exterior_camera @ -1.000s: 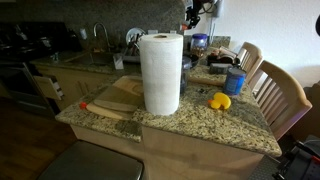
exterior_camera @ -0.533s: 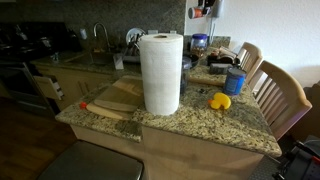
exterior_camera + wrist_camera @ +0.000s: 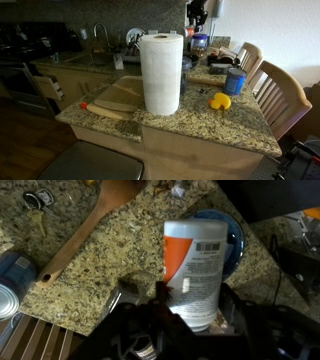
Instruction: Remove the white bottle from the bowl and place it at the front of the counter
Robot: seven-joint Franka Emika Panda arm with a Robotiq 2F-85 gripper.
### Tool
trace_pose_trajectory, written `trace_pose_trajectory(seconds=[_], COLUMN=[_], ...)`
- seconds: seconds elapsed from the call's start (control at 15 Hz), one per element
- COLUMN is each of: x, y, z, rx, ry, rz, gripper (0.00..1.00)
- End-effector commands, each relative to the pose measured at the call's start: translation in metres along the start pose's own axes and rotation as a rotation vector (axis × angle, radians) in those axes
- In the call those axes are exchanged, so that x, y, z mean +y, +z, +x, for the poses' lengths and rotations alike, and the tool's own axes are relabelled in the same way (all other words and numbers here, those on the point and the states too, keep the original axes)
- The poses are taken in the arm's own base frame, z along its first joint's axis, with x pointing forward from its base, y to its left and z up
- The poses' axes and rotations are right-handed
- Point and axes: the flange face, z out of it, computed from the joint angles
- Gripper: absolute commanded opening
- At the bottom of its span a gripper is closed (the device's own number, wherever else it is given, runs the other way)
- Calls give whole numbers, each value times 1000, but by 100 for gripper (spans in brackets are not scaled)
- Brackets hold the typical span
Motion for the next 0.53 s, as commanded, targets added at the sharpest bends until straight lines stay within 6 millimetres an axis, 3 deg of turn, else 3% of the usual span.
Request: trace_pose_trajectory(seconds=[0.0,0.2,0.47], x=[27,45,83], y=[41,80,112], z=[-7,0,12], rx=[-8,123,380], ry=[-51,0,-11], rz=[-73,-113,-156], gripper=[30,30,30])
